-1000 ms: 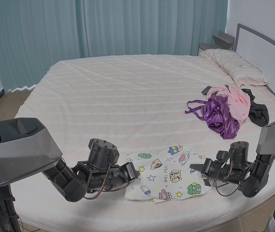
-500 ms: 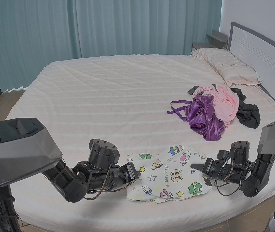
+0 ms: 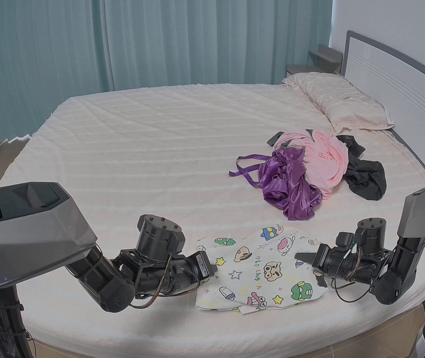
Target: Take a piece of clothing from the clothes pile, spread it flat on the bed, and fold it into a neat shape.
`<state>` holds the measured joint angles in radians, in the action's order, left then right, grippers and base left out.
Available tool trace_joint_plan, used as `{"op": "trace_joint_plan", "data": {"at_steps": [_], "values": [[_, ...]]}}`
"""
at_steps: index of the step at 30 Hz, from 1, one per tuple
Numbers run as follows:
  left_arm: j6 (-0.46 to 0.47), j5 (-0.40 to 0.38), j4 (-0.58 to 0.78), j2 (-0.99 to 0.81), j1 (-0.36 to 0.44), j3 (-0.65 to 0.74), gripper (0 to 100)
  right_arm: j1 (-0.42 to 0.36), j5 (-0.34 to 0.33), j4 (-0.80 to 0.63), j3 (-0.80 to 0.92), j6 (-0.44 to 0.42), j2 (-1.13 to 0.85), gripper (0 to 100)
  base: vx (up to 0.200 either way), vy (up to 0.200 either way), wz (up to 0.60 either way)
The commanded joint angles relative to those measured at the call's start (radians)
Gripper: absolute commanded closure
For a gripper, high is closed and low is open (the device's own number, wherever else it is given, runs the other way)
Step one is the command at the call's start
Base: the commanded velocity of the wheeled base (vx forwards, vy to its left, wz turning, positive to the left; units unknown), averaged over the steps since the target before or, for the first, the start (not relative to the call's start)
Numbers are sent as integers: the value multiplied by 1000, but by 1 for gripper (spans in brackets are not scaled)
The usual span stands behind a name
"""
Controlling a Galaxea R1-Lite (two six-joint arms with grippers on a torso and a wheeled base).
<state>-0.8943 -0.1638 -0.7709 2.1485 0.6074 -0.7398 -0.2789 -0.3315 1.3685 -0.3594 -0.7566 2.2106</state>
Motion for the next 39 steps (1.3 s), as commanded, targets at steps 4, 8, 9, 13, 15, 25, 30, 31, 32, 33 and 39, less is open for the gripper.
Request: {"op": "trace_joint_plan", "data": {"at_steps": [4,8,9,13,15,25,30,31,32,33,39], "values": [[-28,4,1,2,-2,0,100,0,0,0,0,0,7,100,0,0,0],[-26,10,-4,5,-3,19,0,0,0,0,8,11,14,0,0,0,0],[-26,10,-2,4,-8,20,0,0,0,0,8,11,17,0,0,0,0],[-20,21,-7,-6,-15,60,0,6,3,0,19,16,11,0,0,0,0],[-9,38,-7,-15,-23,62,0,29,6,0,23,37,1,0,0,0,0],[3,73,-38,-27,-54,62,0,101,6,-14,126,226,-97,0,0,0,0],[1,73,-59,-29,-55,68,0,101,-14,-23,246,431,-88,0,0,0,0],[1,73,-59,-29,-55,68,0,101,-24,-23,252,450,-80,0,0,0,0],[1,73,-59,-29,-55,68,0,101,-37,-22,260,468,-71,0,0,0,0],[1,73,-59,-29,-55,68,0,99,-43,-22,266,476,-68,0,0,0,0],[1,73,-59,-27,-55,68,0,89,-55,-22,301,508,-62,0,0,0,0]]}}
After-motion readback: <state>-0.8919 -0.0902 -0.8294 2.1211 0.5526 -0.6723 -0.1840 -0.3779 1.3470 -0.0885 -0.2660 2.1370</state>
